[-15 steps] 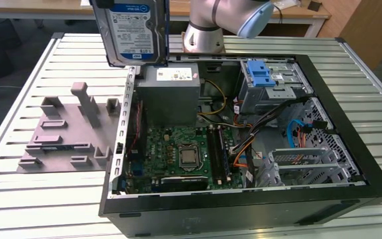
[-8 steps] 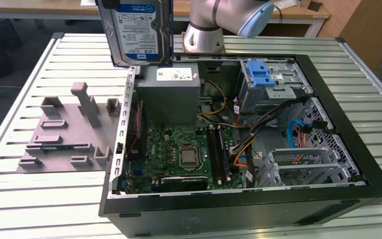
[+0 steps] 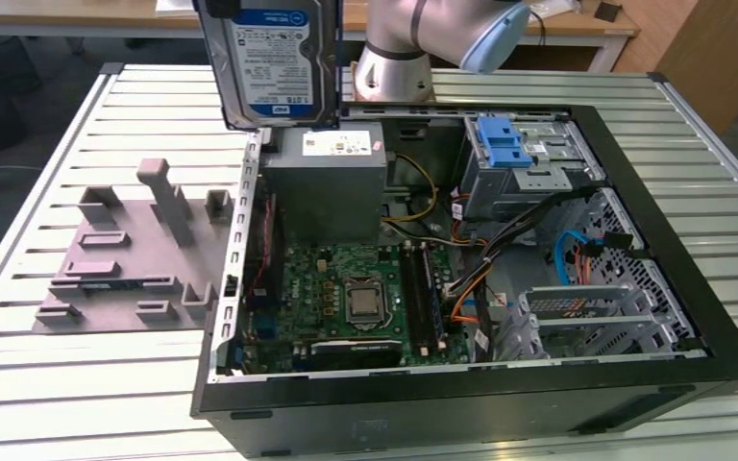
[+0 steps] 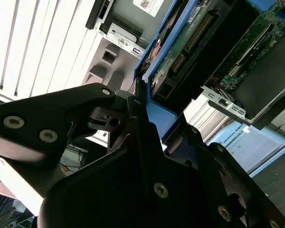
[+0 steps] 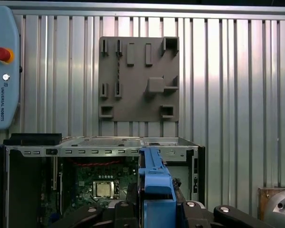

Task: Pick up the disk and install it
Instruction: 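Pick up the disk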

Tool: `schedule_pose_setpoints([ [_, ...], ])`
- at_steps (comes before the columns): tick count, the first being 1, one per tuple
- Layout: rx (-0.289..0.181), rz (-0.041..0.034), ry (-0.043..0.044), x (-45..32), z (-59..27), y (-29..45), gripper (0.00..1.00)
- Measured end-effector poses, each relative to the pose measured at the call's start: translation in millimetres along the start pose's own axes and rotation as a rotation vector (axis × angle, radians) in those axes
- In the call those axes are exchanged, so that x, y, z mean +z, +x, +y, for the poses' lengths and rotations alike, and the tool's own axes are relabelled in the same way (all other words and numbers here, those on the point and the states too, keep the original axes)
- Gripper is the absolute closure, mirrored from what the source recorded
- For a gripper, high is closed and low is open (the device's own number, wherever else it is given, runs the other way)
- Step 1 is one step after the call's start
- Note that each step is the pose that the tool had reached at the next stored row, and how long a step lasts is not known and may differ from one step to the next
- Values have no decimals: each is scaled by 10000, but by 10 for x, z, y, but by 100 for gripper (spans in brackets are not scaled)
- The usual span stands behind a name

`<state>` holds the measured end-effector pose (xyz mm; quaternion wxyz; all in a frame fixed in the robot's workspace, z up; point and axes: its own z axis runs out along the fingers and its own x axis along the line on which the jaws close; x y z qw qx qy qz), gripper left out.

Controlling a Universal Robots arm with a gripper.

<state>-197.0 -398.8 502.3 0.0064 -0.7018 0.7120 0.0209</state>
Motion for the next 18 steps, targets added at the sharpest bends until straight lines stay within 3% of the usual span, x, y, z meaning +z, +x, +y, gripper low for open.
schedule_pose_setpoints([
  [8,-1,1,-1,4,-64,0,64],
  [18,0,0,0,6,-238,10,64],
])
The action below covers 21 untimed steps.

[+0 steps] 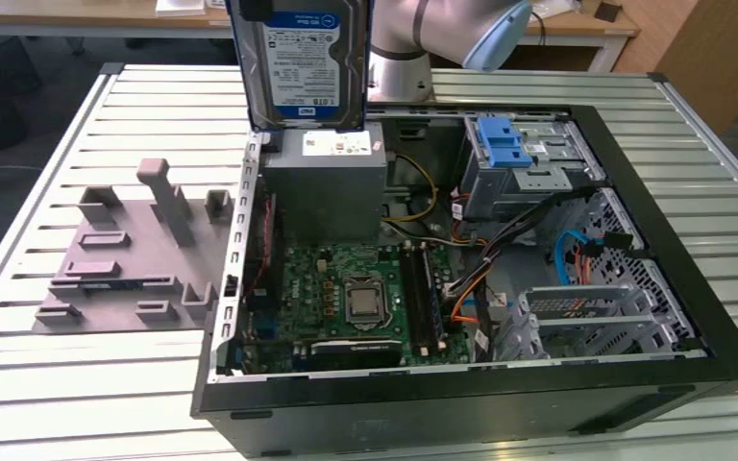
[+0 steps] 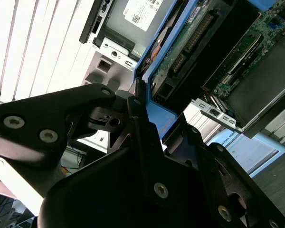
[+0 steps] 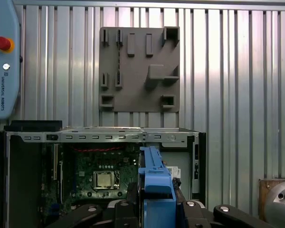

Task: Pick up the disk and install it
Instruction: 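Pick up the disk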

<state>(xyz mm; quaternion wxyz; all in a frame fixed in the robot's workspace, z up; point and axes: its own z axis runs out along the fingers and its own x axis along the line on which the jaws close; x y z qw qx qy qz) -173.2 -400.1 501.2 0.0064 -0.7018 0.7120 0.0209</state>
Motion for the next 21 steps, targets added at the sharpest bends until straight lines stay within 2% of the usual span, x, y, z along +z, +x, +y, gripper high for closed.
schedule_pose_setpoints([
  [2,0,2,-1,0,-9,8,64],
  [5,1,1,-1,0,-25,61,64],
  [15,0,1,-1,6,-68,311,64],
  [18,0,-1,1,11,-113,348,64],
  [21,0,2,-1,12,-198,359,64],
])
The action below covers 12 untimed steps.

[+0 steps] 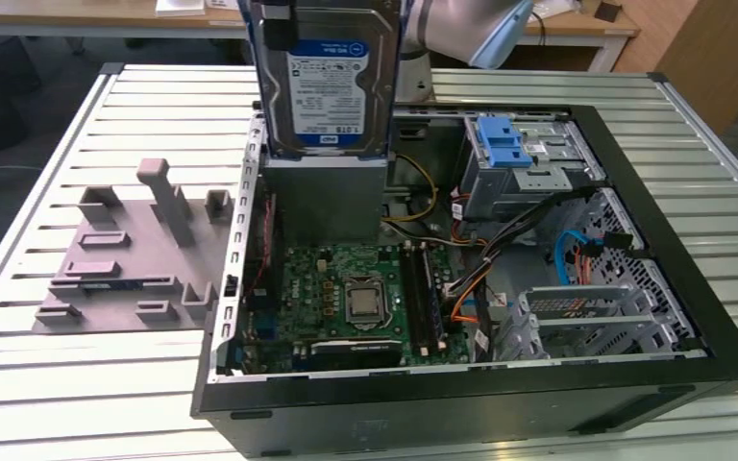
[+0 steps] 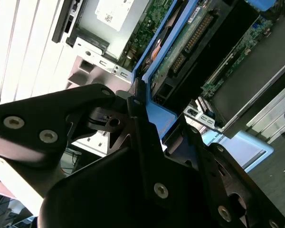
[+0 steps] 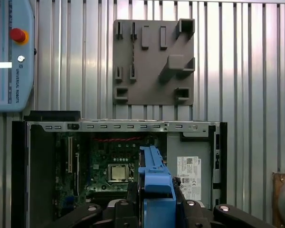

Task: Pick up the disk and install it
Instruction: 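Pick up the disk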

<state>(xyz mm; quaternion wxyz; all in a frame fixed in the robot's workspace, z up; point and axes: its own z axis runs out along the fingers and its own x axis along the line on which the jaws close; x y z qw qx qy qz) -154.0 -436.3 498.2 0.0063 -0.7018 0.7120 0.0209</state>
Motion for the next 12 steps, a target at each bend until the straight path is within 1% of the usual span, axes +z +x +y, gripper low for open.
schedule_pose_setpoints([
  [4,0,-1,1,3,-108,1,64],
  [12,0,8,0,9,-250,-1,64],
])
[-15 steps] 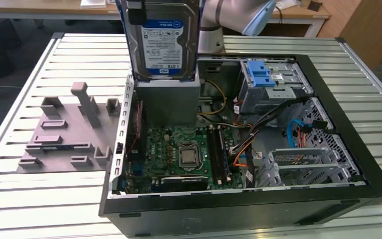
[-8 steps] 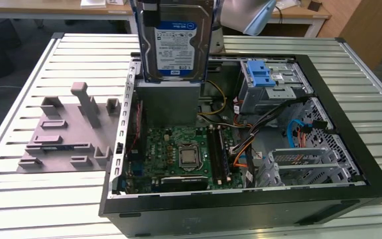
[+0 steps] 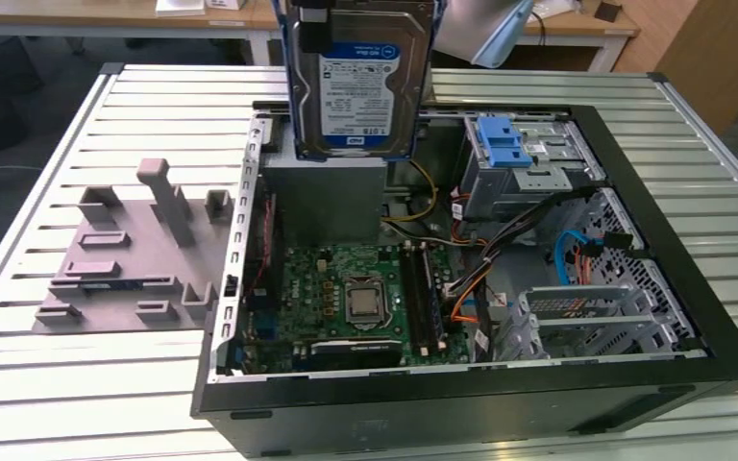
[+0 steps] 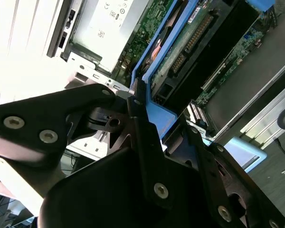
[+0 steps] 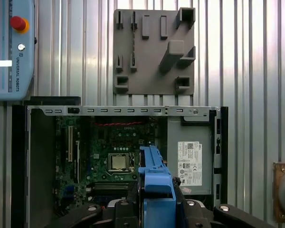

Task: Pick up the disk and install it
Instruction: 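Pick up the disk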

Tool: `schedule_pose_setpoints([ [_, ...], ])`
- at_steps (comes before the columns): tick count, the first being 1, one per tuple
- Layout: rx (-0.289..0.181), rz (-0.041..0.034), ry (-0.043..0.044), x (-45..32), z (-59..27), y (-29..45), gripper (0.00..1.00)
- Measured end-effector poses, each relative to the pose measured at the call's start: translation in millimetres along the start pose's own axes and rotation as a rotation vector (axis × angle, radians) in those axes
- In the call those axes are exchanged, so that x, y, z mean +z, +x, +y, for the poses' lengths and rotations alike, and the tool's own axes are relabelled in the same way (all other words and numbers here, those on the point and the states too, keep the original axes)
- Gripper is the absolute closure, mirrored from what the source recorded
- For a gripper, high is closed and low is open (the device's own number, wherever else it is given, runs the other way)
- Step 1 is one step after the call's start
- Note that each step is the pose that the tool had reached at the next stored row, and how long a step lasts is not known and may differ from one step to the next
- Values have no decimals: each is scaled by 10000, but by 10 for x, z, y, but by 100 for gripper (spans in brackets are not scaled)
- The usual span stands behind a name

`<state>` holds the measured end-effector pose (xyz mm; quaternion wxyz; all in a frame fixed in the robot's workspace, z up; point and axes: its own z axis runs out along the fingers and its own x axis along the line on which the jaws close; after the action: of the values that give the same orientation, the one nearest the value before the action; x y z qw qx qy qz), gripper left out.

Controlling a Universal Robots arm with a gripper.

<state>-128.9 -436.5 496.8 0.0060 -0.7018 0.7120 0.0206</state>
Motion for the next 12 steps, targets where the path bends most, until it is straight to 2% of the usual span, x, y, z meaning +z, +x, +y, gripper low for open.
schedule_pose_setpoints([
  [12,0,-1,0,4,-167,-2,64],
])
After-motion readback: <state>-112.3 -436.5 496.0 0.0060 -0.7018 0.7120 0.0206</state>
